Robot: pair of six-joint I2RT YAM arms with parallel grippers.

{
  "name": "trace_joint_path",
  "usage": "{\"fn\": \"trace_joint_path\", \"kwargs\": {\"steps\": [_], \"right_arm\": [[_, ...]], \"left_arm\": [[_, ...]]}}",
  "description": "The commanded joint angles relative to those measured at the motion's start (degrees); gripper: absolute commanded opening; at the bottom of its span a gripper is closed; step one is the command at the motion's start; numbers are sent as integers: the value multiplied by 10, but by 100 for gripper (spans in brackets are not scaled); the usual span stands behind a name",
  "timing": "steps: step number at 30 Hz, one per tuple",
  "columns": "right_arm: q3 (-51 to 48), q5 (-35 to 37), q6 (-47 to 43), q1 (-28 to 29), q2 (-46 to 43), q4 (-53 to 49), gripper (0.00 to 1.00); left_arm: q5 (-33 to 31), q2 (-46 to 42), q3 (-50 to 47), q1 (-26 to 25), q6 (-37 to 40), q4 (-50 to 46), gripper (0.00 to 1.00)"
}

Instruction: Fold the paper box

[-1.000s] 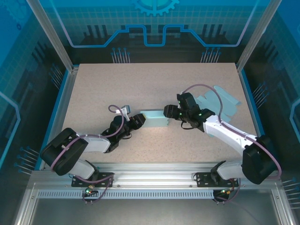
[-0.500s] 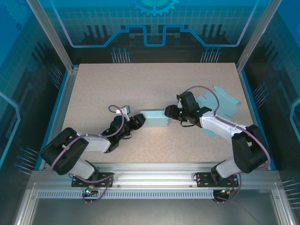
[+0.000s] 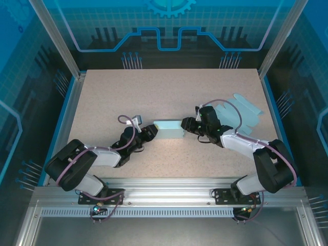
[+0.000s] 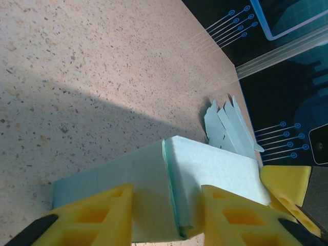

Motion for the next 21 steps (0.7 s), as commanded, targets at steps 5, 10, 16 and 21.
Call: {"fn": "trace_joint_path", "kwargs": {"steps": [5,10,16,21], "right_arm": [[-54,33,7,-6,39,-96,33],[-55,37,5,-4,34,-100,33],[-49,62,-6,7,22,-120,33],[-30,101,-22,29,23,-156,33]], "left_arm": [[1,52,-44,-6,-22,-81,22],[4,63,-55,-6,-29,-64,12],[12,48,-53,-5,-16,-54,15],[16,-7,-26,-4,30,-102,32]]}}
